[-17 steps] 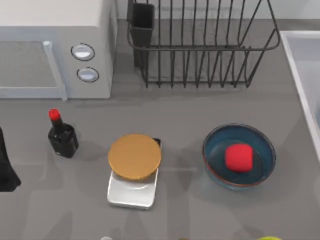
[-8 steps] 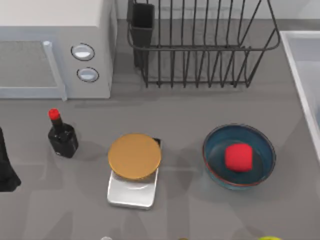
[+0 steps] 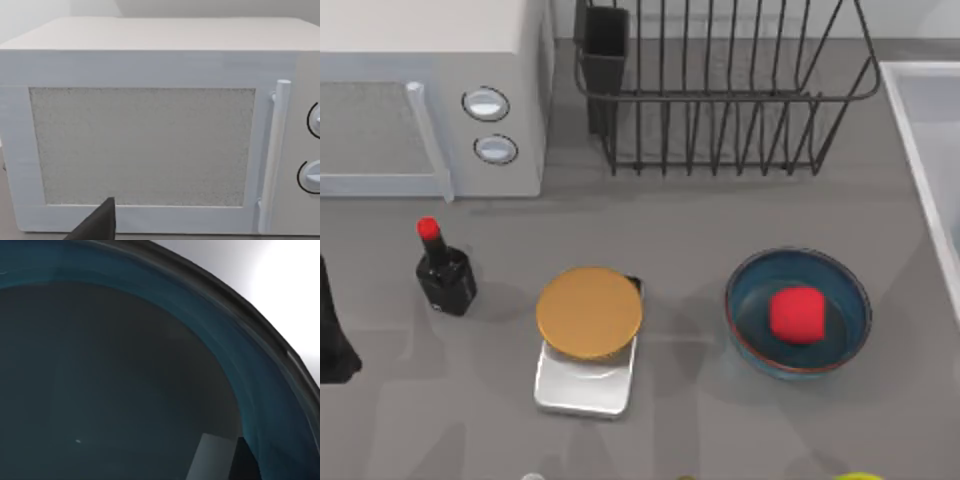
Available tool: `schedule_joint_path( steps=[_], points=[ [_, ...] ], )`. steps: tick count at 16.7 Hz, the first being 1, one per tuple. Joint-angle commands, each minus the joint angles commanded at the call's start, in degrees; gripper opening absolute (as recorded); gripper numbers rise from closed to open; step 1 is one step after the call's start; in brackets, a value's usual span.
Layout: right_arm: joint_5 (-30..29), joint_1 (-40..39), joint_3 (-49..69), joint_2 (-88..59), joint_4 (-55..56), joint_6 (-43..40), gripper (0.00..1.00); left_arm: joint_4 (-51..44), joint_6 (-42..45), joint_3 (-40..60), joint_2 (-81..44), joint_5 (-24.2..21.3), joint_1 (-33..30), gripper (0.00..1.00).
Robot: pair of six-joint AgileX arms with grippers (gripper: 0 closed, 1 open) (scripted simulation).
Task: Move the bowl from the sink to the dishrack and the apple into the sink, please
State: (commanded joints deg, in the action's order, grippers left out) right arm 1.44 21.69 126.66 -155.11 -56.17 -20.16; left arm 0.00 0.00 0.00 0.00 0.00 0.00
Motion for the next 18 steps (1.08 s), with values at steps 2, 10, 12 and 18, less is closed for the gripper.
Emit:
schedule_joint_path(
  steps=[2,10,12,18],
  points=[
    [0.0,0.0,0.0,0.0,0.0,0.0,0.0,0.0,0.0,0.0,0.0,0.0,0.0,1.0],
    [0.3,1.9,-2.9,5.8,-3.0,-1.9,0.0,0.0,0.0,0.0,0.0,0.0,0.0,1.0],
    [0.5,3.9,-5.5,11.5,-6.0,-4.0,0.0,0.0,0.0,0.0,0.0,0.0,0.0,1.0],
    [1.5,12.0,-16.6,34.0,-18.2,-12.5,0.0,0.0,0.0,0.0,0.0,0.0,0.0,1.0]
  ],
)
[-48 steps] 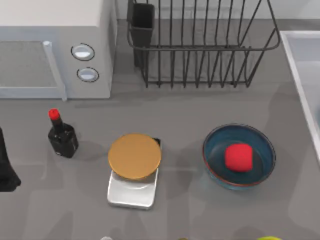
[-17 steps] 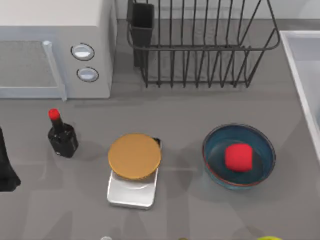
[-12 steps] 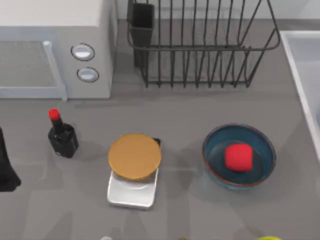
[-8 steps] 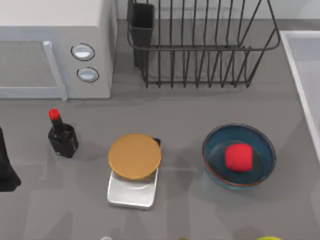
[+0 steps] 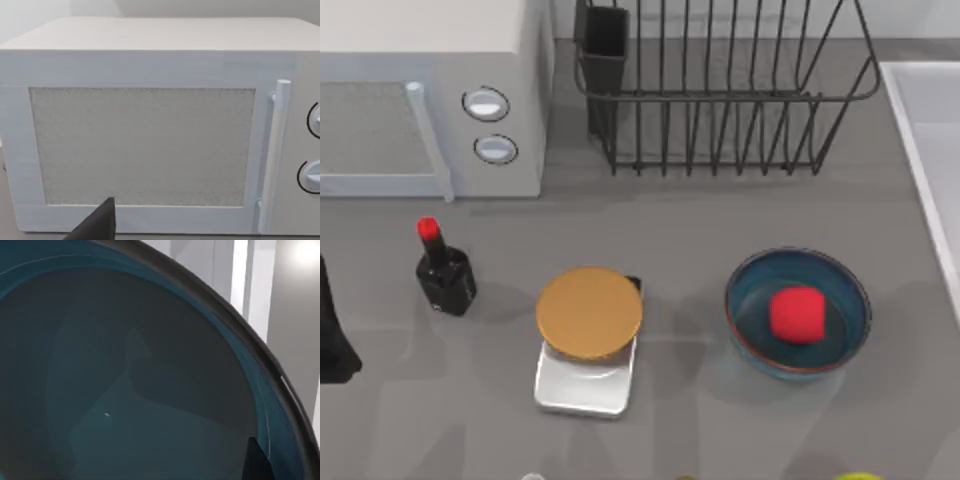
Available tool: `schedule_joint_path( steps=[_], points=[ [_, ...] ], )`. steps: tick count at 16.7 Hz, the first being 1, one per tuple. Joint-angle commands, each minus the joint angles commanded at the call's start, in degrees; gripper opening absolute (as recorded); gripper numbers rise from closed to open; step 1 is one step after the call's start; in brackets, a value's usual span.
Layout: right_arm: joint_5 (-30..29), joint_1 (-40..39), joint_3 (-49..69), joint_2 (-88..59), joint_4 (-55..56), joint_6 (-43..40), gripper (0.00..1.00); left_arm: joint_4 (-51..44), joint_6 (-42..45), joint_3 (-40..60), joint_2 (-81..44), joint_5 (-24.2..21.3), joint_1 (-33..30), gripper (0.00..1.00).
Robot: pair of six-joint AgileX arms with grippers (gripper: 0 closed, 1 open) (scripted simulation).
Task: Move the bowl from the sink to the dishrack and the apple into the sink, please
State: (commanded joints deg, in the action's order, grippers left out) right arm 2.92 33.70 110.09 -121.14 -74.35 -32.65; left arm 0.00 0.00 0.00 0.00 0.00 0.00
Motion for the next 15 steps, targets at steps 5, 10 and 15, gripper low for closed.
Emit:
schedule_joint_path(
  steps=[5,10,15],
  points=[
    [0.7,7.0,-9.9,20.4,-10.4,-7.3,0.0,0.0,0.0,0.0,0.0,0.0,0.0,1.0],
    [1.2,11.4,-16.3,32.9,-16.8,-11.8,0.0,0.0,0.0,0.0,0.0,0.0,0.0,1.0],
    [1.3,11.8,-16.7,33.9,-17.4,-12.2,0.0,0.0,0.0,0.0,0.0,0.0,0.0,1.0]
  ],
)
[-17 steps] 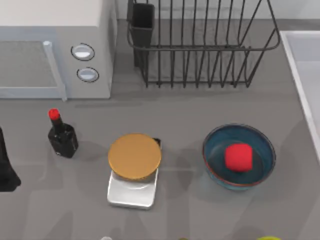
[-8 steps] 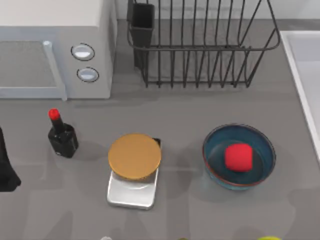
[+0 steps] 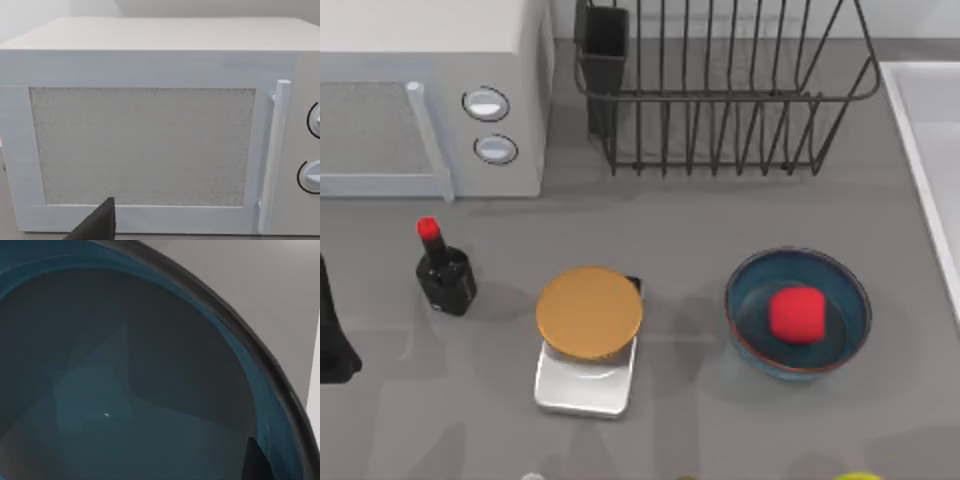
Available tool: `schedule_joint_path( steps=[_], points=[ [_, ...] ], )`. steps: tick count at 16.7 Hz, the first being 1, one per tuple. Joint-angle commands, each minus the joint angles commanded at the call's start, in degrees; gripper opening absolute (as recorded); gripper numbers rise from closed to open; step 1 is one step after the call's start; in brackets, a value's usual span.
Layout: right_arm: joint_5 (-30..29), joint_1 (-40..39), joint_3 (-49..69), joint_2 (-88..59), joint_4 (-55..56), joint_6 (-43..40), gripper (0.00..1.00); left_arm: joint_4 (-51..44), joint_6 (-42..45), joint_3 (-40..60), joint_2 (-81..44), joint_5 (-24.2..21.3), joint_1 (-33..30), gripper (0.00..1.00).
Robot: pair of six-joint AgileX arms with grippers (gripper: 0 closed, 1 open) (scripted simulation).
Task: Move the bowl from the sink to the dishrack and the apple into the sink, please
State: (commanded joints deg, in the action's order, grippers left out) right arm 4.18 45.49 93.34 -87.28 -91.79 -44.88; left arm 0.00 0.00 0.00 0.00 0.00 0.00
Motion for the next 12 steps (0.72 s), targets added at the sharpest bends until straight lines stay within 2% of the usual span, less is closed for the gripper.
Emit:
schedule_joint_path(
  steps=[3,6,9,12],
  points=[
    [-0.3,-0.9,0.3,-0.3,0.7,0.6,0.0,0.0,0.0,0.0,0.0,0.0,0.0,1.0],
    [-3.3,-6.3,1.3,-1.2,5.3,4.1,0.0,0.0,0.0,0.0,0.0,0.0,0.0,1.0],
    [-8.7,-17.1,2.7,-2.8,14.0,10.0,0.0,0.0,0.0,0.0,0.0,0.0,0.0,1.0],
    [-15.8,-32.4,3.7,-4.8,25.5,17.2,0.0,0.0,0.0,0.0,0.0,0.0,0.0,1.0]
  ],
)
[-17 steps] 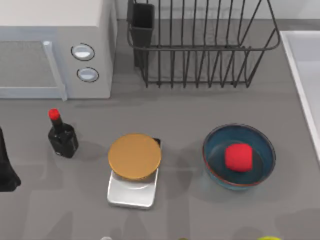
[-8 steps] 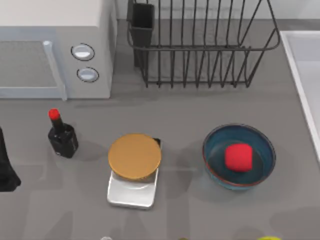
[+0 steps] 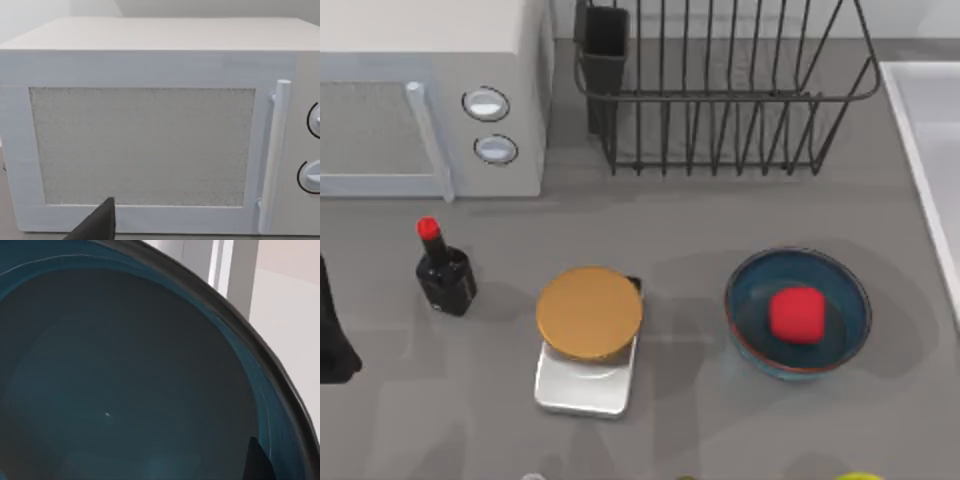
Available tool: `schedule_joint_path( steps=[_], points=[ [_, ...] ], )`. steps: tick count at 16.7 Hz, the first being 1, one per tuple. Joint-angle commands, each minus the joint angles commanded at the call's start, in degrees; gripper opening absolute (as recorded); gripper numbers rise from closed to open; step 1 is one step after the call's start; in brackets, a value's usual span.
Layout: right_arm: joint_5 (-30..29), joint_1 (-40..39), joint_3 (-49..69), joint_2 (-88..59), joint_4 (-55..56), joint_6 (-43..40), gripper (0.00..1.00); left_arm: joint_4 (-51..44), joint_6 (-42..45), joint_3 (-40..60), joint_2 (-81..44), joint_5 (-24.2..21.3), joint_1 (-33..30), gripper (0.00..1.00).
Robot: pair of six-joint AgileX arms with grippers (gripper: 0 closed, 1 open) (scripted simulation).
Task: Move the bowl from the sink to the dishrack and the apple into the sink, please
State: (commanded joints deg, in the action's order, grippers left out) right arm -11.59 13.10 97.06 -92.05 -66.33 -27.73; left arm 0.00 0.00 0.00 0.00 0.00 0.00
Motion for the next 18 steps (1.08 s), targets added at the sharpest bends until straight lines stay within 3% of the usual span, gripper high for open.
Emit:
schedule_joint_path(
  steps=[5,10,14,18],
  points=[
    [-13.2,-25.9,0.4,-2.8,22.5,12.4,0.0,0.0,0.0,0.0,0.0,0.0,0.0,1.0],
    [-25.5,-45.1,-0.6,-3.8,46.4,22.4,0.0,0.0,0.0,0.0,0.0,0.0,0.0,1.0],
    [-32.6,-55.1,-1.7,-3.6,60.7,27.3,0.0,0.0,0.0,0.0,0.0,0.0,0.0,1.0],
    [-35.5,-58.6,-2.3,-3.4,66.0,29.0,0.0,0.0,0.0,0.0,0.0,0.0,0.0,1.0]
  ],
)
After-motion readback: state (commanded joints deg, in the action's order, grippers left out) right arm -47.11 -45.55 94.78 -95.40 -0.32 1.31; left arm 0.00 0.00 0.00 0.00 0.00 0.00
